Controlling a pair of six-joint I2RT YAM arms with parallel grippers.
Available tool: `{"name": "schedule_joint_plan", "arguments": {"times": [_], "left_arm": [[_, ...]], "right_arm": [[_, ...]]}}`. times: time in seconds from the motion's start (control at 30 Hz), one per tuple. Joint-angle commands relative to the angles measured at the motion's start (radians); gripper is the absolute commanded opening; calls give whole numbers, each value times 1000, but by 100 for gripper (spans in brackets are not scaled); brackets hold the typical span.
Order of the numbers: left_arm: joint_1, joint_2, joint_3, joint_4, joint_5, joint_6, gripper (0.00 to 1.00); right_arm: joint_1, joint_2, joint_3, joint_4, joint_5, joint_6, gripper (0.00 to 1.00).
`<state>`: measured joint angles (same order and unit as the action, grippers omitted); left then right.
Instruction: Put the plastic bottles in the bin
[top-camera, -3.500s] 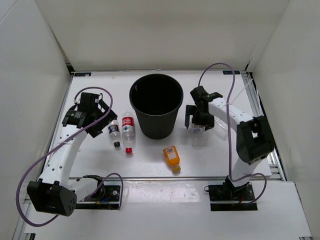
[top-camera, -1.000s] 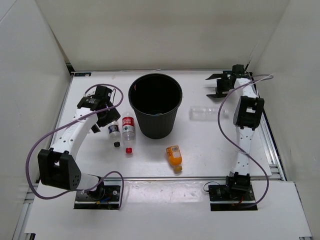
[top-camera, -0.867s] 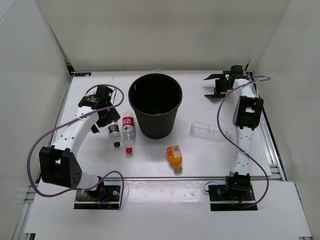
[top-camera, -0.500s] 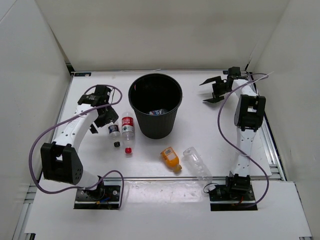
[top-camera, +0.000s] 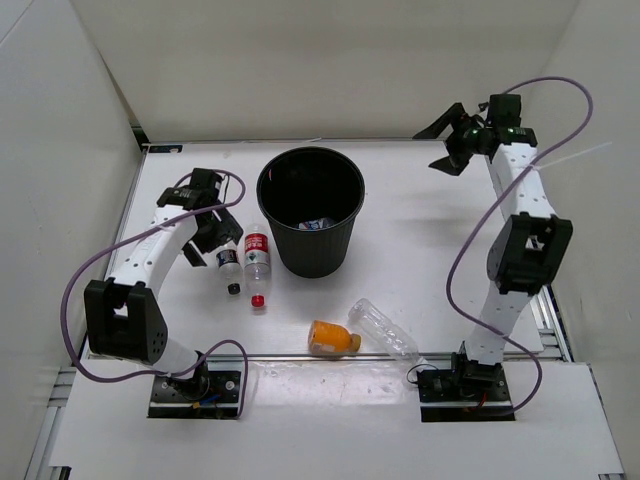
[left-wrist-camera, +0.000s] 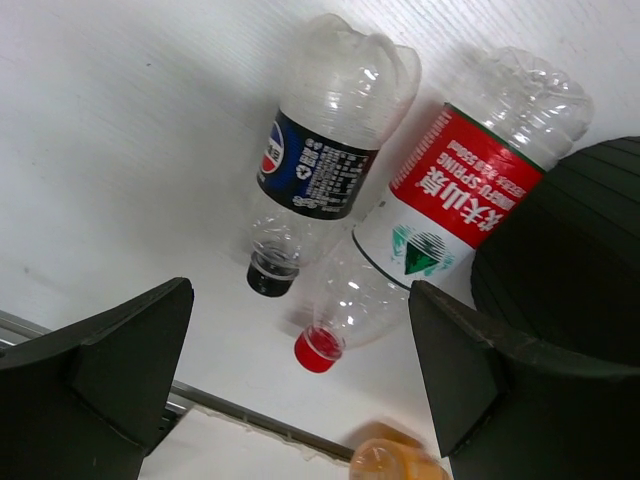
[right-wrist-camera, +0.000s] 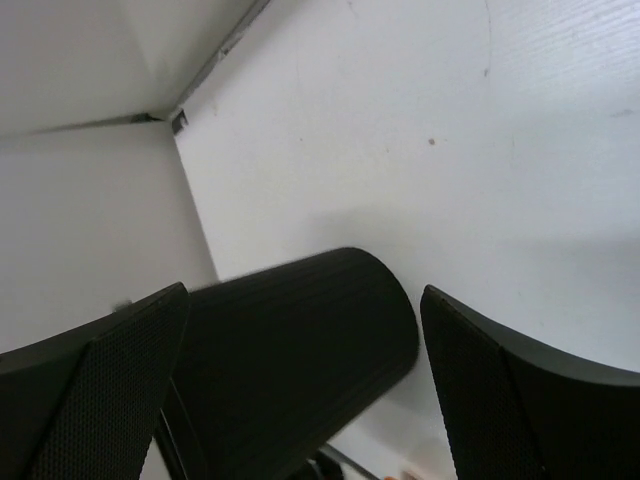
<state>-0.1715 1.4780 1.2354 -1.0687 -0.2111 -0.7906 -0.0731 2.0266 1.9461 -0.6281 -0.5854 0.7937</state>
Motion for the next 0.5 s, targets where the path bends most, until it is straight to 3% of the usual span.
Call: {"name": "schedule_joint_plan", "arguments": {"times": [0.0, 0.2, 0.47], "left_arm": [[1, -22, 51, 15, 41, -15, 100], [1, -31, 61, 6, 94, -42, 100], [1, -61, 79, -13, 128, -61, 100]], "right_arm": [[32, -164, -102, -74, 62, -181, 99], [125, -451, -519, -84, 171, -260, 99], [367, -776, -854, -65, 279, -428, 99]]}}
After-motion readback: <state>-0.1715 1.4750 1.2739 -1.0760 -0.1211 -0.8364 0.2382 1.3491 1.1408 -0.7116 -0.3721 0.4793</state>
